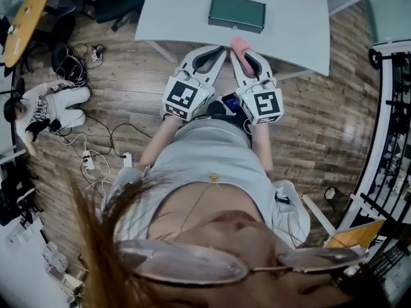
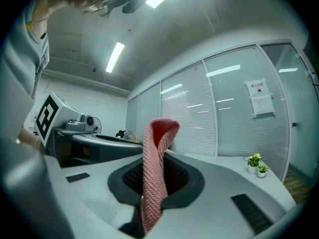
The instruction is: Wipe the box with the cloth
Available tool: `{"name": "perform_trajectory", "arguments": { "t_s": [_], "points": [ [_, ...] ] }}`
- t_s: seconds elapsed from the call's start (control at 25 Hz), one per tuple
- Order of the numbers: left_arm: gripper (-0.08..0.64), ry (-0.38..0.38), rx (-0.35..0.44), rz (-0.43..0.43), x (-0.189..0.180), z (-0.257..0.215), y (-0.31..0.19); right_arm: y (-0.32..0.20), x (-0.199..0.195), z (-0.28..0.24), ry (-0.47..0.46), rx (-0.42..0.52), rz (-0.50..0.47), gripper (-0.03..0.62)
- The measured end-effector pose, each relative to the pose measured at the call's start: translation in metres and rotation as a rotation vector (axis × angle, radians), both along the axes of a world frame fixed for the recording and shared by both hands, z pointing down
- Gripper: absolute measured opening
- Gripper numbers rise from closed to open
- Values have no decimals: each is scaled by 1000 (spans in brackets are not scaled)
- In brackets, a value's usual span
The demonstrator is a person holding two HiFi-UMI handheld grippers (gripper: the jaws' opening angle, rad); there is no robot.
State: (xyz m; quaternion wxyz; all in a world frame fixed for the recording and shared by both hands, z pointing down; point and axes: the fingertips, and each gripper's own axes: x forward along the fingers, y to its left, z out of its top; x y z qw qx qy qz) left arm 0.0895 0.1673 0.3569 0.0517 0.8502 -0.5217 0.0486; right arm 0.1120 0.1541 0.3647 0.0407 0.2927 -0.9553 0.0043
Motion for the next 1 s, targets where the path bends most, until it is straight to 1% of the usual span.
{"name": "perform_trajectory", "arguments": {
  "t_s": [0.32,0.48,0.72,1.0],
  "points": [
    [38,-16,10,-72,-14,2,-36,-36,-16,1,-8,14,-80,40],
    [38,-5,6,-82,-17,3,-47,-48,-18,2,-3,13,-77,40],
    [38,1,-7,-57,-14,6,-67,-66,-11,7,-2,-9,-45,40],
    [38,13,-15,27,-18,10,-101,-95,-16,12,13,-24,31,40]
  ]
}}
